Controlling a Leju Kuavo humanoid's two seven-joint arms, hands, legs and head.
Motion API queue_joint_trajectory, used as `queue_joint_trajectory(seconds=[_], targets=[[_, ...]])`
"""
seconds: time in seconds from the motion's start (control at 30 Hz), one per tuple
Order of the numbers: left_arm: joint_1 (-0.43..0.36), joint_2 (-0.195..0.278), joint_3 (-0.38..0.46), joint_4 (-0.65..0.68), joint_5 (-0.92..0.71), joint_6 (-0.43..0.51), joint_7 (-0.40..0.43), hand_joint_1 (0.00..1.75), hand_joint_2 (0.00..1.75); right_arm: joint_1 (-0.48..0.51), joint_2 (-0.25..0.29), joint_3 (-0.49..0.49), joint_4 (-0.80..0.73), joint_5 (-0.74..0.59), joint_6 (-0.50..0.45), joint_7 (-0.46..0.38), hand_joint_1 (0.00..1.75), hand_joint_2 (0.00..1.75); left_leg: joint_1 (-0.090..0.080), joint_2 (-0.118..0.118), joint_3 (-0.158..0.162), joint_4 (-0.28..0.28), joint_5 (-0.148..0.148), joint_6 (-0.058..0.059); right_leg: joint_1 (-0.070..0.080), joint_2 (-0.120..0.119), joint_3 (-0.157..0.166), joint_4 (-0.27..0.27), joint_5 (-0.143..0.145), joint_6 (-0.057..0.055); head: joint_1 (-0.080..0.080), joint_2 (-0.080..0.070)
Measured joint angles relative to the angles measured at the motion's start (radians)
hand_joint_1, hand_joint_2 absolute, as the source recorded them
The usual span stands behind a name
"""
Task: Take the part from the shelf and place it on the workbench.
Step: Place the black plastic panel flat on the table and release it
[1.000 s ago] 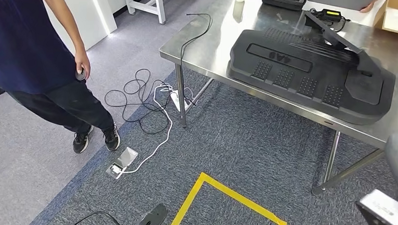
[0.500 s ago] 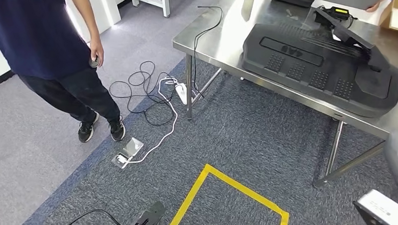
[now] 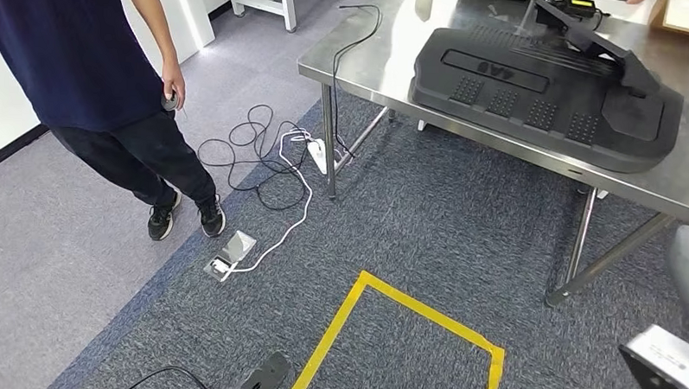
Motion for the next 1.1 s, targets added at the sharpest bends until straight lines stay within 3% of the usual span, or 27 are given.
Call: queue_joint_trajectory(seconds=[0.03,0.07,0.1,0.13,0.17,0.23,0.3,0.37,0.4,0.47,0.53,0.57,0.6,0.63,0.67,0.73,0.8,0.9,0.97,1.03,1.07,1.1], targets=[[0.0,0.0,0.0,0.0,0.001,-0.001,0.0,0.0,0.0,0.0,0.0,0.0,0.0,0.001,0.0,0.001,0.0,1.75,0.002,0.0,-0.015,0.063,-0.031,-0.004,0.001,-0.001,-0.011,0.002,0.007,-0.001,0.0,0.0],[0.0,0.0,0.0,0.0,0.001,-0.002,0.0,0.0,0.0,0.001,0.0,0.0,0.0,0.003,0.0,0.001,0.0,1.75,0.003,0.0,-0.019,0.105,-0.042,-0.006,0.001,-0.001,-0.023,0.005,0.014,0.0,-0.001,0.0],[0.0,0.0,0.0,0.0,0.002,-0.002,0.0,0.0,0.0,0.001,0.0,0.001,0.0,0.005,0.0,0.001,0.0,1.75,0.004,0.0,-0.007,0.113,-0.032,-0.007,0.001,-0.002,-0.034,0.009,0.019,0.001,-0.001,0.0],[0.0,0.0,0.0,0.0,0.002,-0.003,0.0,0.0,0.0,0.001,0.001,0.001,0.001,0.007,0.0,0.001,0.0,1.75,0.004,0.0,0.023,0.085,-0.008,-0.006,0.001,-0.002,-0.045,0.014,0.024,0.003,-0.001,0.0],[0.0,0.0,0.0,0.0,0.002,-0.004,0.0,0.0,0.0,0.001,0.001,0.001,0.001,0.009,0.0,0.002,0.0,1.75,0.004,0.0,0.068,0.025,0.019,-0.003,0.001,-0.002,-0.054,0.02,0.027,0.006,-0.001,0.0],[-0.002,0.0,0.0,0.0,0.003,-0.004,0.0,0.0,0.0,0.002,0.001,0.001,0.001,0.013,0.0,0.001,0.0,1.75,0.002,-0.001,0.156,-0.114,0.042,0.006,0.003,-0.002,-0.066,0.03,0.032,0.013,-0.001,0.0],[-0.003,0.0,0.0,0.0,0.003,-0.004,-0.001,0.0,0.0,0.003,0.002,0.002,0.001,0.015,0.0,0.001,0.0,1.75,-0.003,-0.002,0.188,-0.178,0.04,0.017,0.004,-0.002,-0.071,0.033,0.041,0.025,-0.001,0.0],[-0.002,0.0,0.0,0.0,0.004,-0.004,-0.002,0.0,0.0,0.004,0.002,0.003,0.001,0.016,0.0,0.001,0.0,1.75,-0.002,0.0,0.183,-0.186,0.051,0.03,0.002,-0.002,-0.072,0.035,0.045,0.037,-0.001,0.0],[-0.003,0.0,0.0,0.0,0.004,-0.004,-0.002,0.0,0.0,0.004,0.002,0.004,0.001,0.016,0.0,0.001,0.0,1.75,-0.001,0.002,0.18,-0.19,0.058,0.038,0.001,-0.001,-0.077,0.044,0.033,0.041,0.0,0.0],[-0.005,0.0,0.0,0.0,0.005,-0.004,-0.002,0.0,0.0,0.006,0.003,0.004,0.001,0.016,0.0,0.0,0.0,1.75,0.002,0.006,0.165,-0.196,0.075,0.054,-0.001,0.003,-0.105,0.118,-0.034,0.049,0.004,0.0],[-0.006,0.0,0.0,0.0,0.006,-0.004,-0.002,0.0,0.0,0.008,0.003,0.006,0.002,0.016,0.0,0.0,0.0,1.75,-0.001,0.007,0.141,-0.192,0.089,0.061,-0.002,0.006,-0.149,0.249,-0.114,0.055,0.007,0.0],[-0.005,0.0,0.0,0.0,0.005,-0.004,-0.002,0.0,0.0,0.01,0.003,0.007,0.003,0.016,0.0,0.0,0.0,1.75,-0.002,0.007,0.129,-0.188,0.095,0.061,-0.002,0.006,-0.162,0.3,-0.132,0.057,0.007,0.0],[-0.005,0.0,0.0,0.0,0.005,-0.004,-0.002,0.0,0.0,0.012,0.003,0.008,0.003,0.016,0.0,0.0,0.0,1.75,-0.002,0.007,0.117,-0.183,0.1,0.06,-0.002,0.006,-0.157,0.317,-0.127,0.058,0.007,0.0],[-0.005,0.0,0.0,0.001,0.005,-0.004,-0.002,0.0,0.0,0.012,0.003,0.009,0.004,0.016,0.0,0.0,0.0,1.75,-0.003,0.007,0.108,-0.179,0.104,0.059,-0.003,0.006,-0.133,0.293,-0.105,0.058,0.007,0.0],[-0.005,0.0,0.0,0.001,0.005,-0.004,-0.002,0.0,0.0,0.013,0.003,0.01,0.004,0.016,0.0,0.0,0.0,1.75,-0.002,0.007,0.1,-0.173,0.107,0.057,-0.003,0.006,-0.092,0.235,-0.074,0.056,0.007,0.0],[-0.005,0.0,0.0,0.001,0.005,-0.004,-0.002,0.0,0.0,0.012,0.003,0.01,0.005,0.016,0.0,0.0,0.0,1.75,-0.004,0.006,0.086,-0.163,0.113,0.05,-0.002,0.007,-0.007,0.095,-0.04,0.053,0.007,0.0],[-0.006,0.0,0.0,0.001,0.005,-0.004,-0.002,0.0,0.0,0.012,0.004,0.011,0.005,0.016,0.0,0.0,0.0,1.75,-0.005,0.006,0.077,-0.157,0.122,0.038,0.003,0.01,0.024,0.03,-0.039,0.047,0.006,0.0],[-0.005,0.0,0.0,0.001,0.005,-0.004,-0.002,0.0,0.0,0.011,0.004,0.011,0.005,0.016,0.0,0.0,0.0,1.75,-0.005,0.004,0.067,-0.149,0.122,0.02,0.002,0.009,0.012,0.019,-0.022,0.026,0.008,0.0],[-0.004,0.0,0.0,0.001,0.005,-0.004,-0.002,0.0,0.0,0.01,0.005,0.012,0.005,0.016,0.0,0.0,0.0,1.75,-0.002,0.002,0.04,-0.086,0.062,0.01,-0.003,0.005,-0.005,0.013,-0.005,0.008,0.007,0.0],[-0.004,0.0,0.0,0.001,0.005,-0.004,-0.002,0.0,0.0,0.01,0.005,0.012,0.005,0.016,0.0,0.0,0.0,1.75,0.002,0.001,0.0,0.04,-0.024,0.001,-0.001,0.003,-0.026,0.014,0.01,0.0,0.004,0.0],[-0.004,0.0,0.0,0.001,0.005,-0.004,-0.002,0.0,0.0,0.01,0.005,0.012,0.005,0.016,0.0,0.0,0.0,1.75,0.003,0.001,-0.012,0.095,-0.047,-0.001,0.0,0.002,-0.037,0.016,0.017,0.0,0.003,0.0],[-0.003,0.0,0.0,0.001,0.005,-0.004,-0.002,0.0,0.0,0.011,0.006,0.012,0.005,0.016,0.0,0.0,0.0,1.75,0.003,0.001,-0.011,0.124,-0.051,-0.002,0.001,0.001,-0.047,0.018,0.023,0.001,0.003,0.0]])
